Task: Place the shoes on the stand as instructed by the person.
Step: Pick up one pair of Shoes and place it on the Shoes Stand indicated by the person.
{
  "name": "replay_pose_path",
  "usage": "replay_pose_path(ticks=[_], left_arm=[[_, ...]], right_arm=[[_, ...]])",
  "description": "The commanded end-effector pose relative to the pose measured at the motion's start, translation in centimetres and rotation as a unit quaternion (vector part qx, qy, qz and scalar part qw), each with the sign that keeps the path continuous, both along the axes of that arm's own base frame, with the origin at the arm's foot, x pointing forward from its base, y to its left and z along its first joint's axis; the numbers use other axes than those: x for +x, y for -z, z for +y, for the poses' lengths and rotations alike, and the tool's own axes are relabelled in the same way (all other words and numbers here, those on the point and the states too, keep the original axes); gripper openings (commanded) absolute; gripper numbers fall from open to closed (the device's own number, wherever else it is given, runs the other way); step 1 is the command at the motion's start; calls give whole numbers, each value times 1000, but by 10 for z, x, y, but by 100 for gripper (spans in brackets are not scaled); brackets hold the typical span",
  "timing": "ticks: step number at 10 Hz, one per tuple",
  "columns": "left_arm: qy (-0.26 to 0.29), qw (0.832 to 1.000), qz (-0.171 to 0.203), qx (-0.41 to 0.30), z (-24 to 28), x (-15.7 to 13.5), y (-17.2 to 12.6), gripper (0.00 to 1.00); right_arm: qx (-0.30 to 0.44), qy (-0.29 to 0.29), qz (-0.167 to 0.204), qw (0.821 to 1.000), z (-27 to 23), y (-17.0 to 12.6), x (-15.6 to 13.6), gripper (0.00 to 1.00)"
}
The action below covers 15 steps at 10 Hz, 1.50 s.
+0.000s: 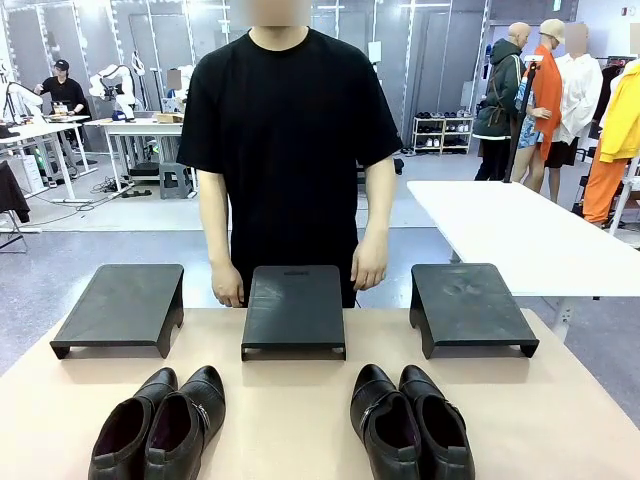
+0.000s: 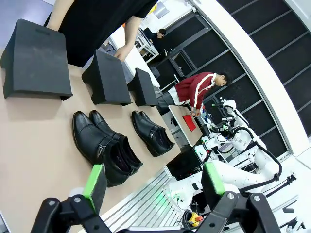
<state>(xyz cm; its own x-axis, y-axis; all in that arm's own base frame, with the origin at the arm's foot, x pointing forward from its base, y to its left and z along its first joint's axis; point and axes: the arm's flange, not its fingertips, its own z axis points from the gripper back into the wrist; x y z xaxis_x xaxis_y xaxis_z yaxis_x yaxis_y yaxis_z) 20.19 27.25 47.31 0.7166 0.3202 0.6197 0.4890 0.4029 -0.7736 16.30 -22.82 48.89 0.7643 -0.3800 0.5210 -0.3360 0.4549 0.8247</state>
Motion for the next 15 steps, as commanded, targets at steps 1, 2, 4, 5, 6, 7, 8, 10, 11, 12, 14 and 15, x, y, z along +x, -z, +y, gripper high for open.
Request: replay_pose_path(ticks=[1,2,4,5,6,7,8,10,11,12,14,15], left_arm=[[6,1000,-8,-2,2,-2,-1,100],[6,1000,-8,-2,2,-2,-1,100],[6,1000,-8,-2,2,-2,-1,100],[6,1000,-8,-2,2,-2,-1,100],[6,1000,-8,-2,2,-2,-1,100],[6,1000,-8,-2,2,-2,-1,100],[6,1000,-8,-2,2,-2,-1,100],[6,1000,-8,-2,2,-2,-1,100],[6,1000,-8,-2,2,-2,-1,100],[6,1000,-8,-2,2,-2,-1,100],[6,1000,-8,-2,2,-2,-1,100],[6,1000,-8,-2,2,-2,-1,100]], right_arm=[[-1,-1,-12,1000,-2,-2,-1,100],[-1,-1,-12,1000,-2,-2,-1,100],[-1,-1,-12,1000,-2,-2,-1,100],[-1,-1,-12,1000,-2,-2,-1,100],[-1,-1,-12,1000,-2,-2,-1,100],[-1,-1,-12,1000,-2,-2,-1,100],[-1,-1,-12,1000,-2,-2,-1,100],[-1,-1,-12,1000,-2,-2,-1,100],[-1,-1,-12,1000,-2,-2,-1,100],[-1,-1,-12,1000,-2,-2,-1,100],[-1,-1,-12,1000,-2,-2,-1,100],[1,1,0,1000,-1,0,0,100]])
